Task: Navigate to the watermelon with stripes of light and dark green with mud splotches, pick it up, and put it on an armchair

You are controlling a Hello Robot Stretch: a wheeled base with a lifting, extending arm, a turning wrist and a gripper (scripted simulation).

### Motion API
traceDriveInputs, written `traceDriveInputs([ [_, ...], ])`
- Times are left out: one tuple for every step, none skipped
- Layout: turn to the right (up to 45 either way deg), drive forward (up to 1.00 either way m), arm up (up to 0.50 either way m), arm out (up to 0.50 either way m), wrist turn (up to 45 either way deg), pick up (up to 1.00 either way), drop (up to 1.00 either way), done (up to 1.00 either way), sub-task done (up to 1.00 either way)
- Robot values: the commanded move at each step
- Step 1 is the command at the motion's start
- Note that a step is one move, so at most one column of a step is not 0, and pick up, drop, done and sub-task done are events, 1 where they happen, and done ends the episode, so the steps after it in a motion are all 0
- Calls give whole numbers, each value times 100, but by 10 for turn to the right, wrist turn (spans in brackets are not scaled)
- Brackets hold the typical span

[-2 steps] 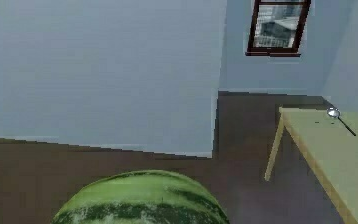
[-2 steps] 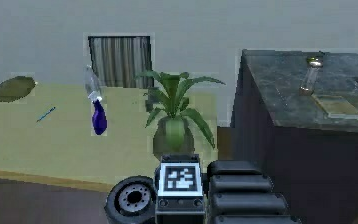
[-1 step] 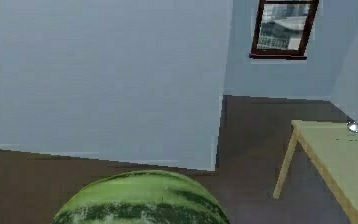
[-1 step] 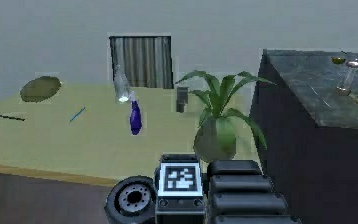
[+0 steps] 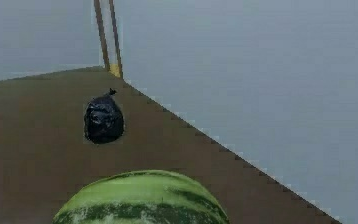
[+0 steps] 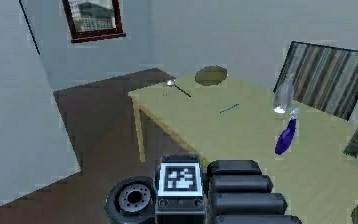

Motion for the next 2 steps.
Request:
traceDriveInputs([
  [-450, 0, 0, 0, 0, 0, 0, 0, 0],
  [0, 100, 0, 0, 0, 0, 0, 0, 0],
])
